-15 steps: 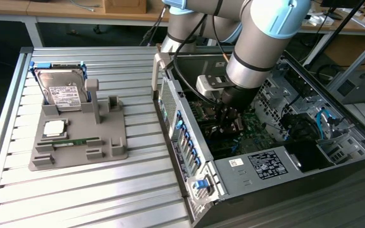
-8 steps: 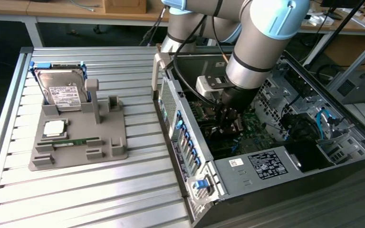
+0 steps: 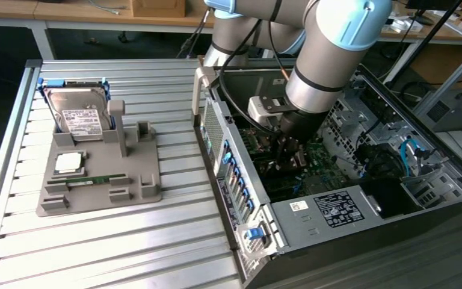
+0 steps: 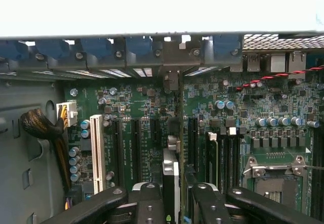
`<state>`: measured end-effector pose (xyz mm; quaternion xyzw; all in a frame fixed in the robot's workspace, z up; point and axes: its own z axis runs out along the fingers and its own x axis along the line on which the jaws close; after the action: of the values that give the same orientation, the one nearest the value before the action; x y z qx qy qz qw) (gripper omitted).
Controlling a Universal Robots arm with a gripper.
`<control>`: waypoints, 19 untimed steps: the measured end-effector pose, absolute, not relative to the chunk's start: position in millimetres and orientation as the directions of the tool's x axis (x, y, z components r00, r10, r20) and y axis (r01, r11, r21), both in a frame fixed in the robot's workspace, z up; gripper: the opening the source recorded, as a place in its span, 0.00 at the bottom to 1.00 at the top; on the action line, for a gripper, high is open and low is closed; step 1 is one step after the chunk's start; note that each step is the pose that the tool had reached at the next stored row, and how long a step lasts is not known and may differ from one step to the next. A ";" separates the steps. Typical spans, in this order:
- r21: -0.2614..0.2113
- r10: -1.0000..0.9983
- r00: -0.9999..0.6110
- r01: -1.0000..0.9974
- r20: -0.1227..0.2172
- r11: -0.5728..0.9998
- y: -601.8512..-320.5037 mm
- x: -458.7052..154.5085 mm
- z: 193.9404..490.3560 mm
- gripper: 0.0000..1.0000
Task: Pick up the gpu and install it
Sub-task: 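Insert the gpu into the slot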
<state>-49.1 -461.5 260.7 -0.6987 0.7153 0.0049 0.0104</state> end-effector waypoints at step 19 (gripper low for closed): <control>-0.008 -1.000 -0.023 -1.000 -0.017 0.023 -448.9 -48.7 289.8 0.26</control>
<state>-48.7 -448.9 289.8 -0.6989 0.7152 0.0032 0.0089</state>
